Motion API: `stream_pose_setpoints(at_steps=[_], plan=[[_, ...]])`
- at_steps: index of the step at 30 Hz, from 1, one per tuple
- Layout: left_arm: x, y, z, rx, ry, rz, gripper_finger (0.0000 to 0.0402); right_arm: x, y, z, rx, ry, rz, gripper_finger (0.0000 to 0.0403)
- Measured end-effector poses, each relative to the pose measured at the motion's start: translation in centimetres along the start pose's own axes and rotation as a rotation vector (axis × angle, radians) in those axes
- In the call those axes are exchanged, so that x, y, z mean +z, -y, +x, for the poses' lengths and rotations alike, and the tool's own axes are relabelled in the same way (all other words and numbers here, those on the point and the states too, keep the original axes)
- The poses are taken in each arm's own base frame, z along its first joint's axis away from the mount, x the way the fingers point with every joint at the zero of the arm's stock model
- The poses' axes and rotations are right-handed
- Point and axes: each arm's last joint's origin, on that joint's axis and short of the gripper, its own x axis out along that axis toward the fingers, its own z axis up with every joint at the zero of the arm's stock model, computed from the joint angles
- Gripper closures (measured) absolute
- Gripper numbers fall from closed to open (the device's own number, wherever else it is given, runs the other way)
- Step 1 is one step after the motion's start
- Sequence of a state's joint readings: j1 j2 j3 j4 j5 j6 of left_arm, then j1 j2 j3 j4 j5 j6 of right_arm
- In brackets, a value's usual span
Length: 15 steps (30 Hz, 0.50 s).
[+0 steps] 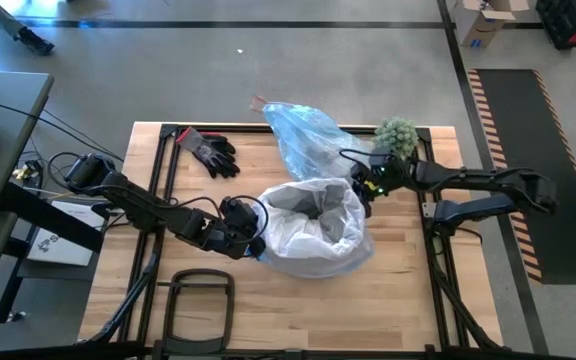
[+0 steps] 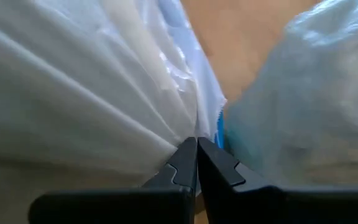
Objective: Place trash/remove bag and relplace
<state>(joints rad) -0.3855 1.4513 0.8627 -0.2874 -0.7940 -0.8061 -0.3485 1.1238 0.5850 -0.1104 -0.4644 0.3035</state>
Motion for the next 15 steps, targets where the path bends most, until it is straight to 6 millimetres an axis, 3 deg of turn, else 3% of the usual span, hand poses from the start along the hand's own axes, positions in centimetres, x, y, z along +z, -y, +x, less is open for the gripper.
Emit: stream_pose_setpoints(at_steps=[4,8,15], plan=[[0.1,0.1,-0.2,-0.01,-0.004,0.015,0.0401,0.9,-1.0,-1.8,-0.229,0.109,-0.054,0.0403],[0.8,0.7,-0.9,-0.041,0.009,0.039,0.0401,2.0,-3.6,-5.3,-0.436,0.27,-0.117,0.0403],[2.7,2.2,-3.1,-0.077,0.01,0.084,0.0401,0.7,-8.5,-9.3,-0.338,0.457,-0.206,0.0403]])
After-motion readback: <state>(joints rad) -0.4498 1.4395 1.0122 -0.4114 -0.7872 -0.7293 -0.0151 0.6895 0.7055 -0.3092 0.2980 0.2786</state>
